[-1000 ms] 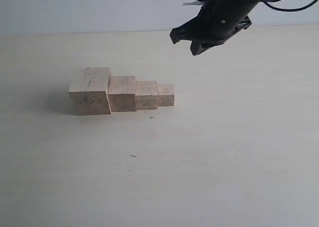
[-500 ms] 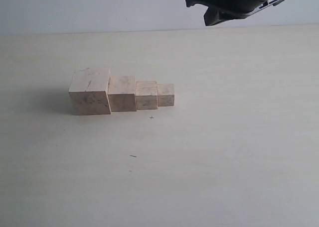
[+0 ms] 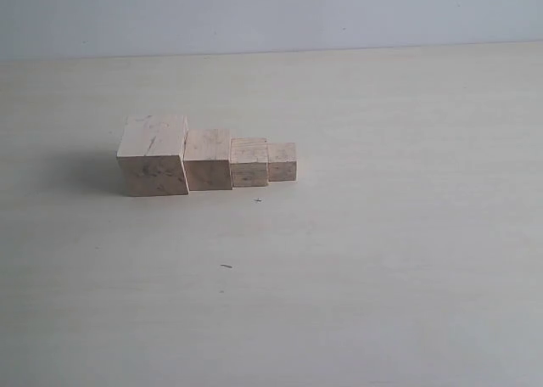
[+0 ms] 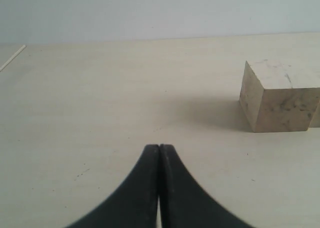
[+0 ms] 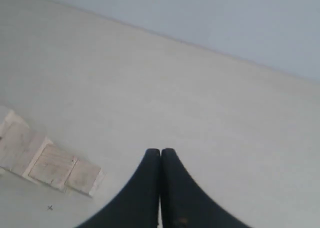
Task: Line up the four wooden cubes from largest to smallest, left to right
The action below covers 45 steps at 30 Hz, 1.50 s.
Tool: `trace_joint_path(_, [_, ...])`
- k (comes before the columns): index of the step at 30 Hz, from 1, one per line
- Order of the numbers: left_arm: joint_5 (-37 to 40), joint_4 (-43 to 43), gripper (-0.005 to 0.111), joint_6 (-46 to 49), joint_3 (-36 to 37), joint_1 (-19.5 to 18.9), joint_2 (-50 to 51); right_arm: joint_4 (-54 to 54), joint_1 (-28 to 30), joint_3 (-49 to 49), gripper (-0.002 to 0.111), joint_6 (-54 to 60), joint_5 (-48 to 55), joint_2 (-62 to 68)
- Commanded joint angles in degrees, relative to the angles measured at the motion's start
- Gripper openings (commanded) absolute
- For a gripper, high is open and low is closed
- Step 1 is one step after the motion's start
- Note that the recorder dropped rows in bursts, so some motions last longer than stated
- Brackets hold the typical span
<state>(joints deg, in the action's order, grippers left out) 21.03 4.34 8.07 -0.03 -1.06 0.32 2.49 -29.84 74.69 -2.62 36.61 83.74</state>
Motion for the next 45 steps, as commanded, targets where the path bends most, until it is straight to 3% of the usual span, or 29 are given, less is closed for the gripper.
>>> trace_joint_path(1, [-0.57,-0.17,0.000,0.04,0.03,0.25,-0.32,1.68,5.31,-3.98,0.000,-0.23,-0.70,-10.86])
trace_joint_path(11, [-0.57,-0.17,0.000,0.04,0.03,0.25,-0.32,1.55,26.76,-29.19,0.000,-0.22,-4.85,-38.84])
trace_joint_path(14, [-0.57,-0.17,0.000,0.04,0.03,0.25,-0.32,1.55,29.59,-39.07,0.000,-0.22,-9.67,-49.19])
trace_joint_path(23, [-0.57,-0.17,0.000,0.04,0.03,0.25,-0.32,-1.81,29.97,-55.98,0.000,0.02,-13.62,-72.98])
trace_joint_path(32, [-0.57,-0.17,0.000,0.04,0.03,0.25,-0.32,-2.08,29.85,-66.90,0.000,0.26,-23.89,-75.26])
trace_joint_path(39, [-0.57,-0.17,0.000,0.04,0.03,0.25,-0.32,-1.94,27.49,-74.69,0.000,0.01,-24.69,-79.70])
trace_joint_path(45, [-0.57,-0.17,0.000,0.04,0.03,0.25,-0.32,-1.94,27.49,-74.69,0.000,-0.13,-20.92,-82.30])
